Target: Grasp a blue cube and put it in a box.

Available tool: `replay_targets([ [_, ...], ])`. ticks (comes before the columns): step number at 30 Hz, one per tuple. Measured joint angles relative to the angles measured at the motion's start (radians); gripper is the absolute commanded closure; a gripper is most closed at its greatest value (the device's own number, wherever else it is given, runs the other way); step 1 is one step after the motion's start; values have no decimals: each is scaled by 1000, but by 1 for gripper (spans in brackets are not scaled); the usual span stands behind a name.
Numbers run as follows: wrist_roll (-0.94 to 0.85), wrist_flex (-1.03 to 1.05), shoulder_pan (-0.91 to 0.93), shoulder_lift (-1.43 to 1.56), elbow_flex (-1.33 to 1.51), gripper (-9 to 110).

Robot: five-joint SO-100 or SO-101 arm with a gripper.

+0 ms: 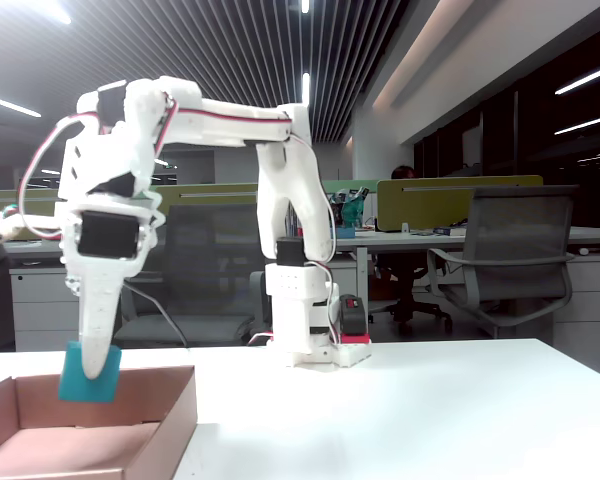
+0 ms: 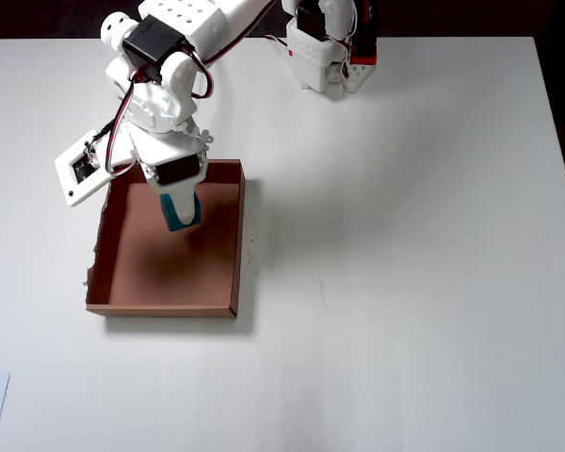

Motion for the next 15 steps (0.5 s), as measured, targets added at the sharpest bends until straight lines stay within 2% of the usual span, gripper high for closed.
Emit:
replay_targets([
  [15,0,-77,48,-164,-17,88],
])
